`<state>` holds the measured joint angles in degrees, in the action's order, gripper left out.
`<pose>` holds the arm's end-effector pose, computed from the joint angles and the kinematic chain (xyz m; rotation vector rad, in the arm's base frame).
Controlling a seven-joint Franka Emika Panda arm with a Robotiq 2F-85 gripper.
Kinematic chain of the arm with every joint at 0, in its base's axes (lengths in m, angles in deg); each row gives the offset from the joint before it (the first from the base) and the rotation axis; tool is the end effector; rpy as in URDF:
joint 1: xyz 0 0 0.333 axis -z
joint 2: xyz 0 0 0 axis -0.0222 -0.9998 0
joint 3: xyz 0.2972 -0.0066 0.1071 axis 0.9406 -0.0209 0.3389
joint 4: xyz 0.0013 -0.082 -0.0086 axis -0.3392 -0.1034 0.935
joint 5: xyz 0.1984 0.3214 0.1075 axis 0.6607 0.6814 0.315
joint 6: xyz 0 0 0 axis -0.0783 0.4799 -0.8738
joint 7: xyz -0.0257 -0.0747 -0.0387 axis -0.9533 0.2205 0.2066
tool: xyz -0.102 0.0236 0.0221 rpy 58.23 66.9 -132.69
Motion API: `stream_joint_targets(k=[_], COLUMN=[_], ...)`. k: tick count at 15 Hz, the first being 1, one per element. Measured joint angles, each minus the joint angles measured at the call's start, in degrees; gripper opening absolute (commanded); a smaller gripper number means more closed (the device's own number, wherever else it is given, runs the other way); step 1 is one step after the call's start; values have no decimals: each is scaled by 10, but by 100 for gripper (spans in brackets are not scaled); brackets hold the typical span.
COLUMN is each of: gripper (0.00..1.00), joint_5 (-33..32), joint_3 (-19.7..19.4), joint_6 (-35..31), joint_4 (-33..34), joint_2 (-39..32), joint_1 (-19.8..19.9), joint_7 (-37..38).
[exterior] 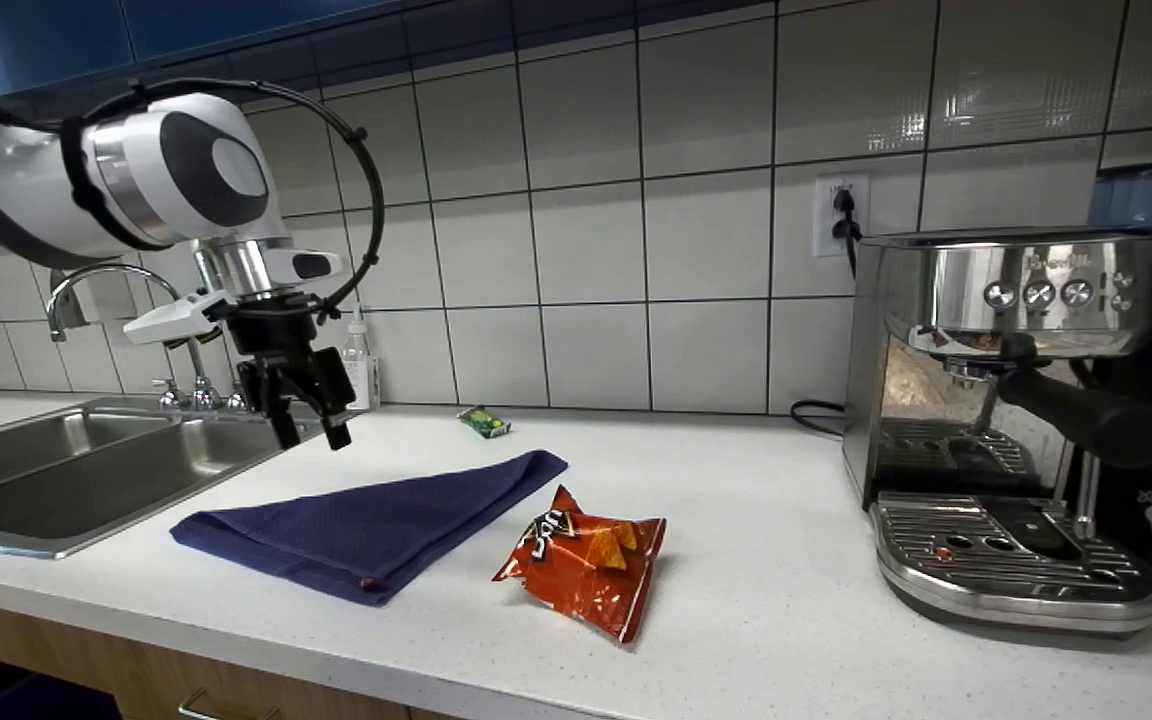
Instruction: Fold the cloth into a triangular shape
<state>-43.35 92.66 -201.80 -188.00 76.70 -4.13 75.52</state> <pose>0.4455 0.0912 0.3229 2.9837 -0.3324 0.0588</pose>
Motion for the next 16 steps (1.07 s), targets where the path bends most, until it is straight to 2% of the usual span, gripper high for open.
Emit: stream_joint_targets(k=[9,16], gripper=[100,100], joint_5=[-1,3], joint_3=[-42,-77], joint_6=[23,48], joint_4=[110,175], joint_2=[-107,-159], joint_1=[0,-1], joint_7=[38,52])
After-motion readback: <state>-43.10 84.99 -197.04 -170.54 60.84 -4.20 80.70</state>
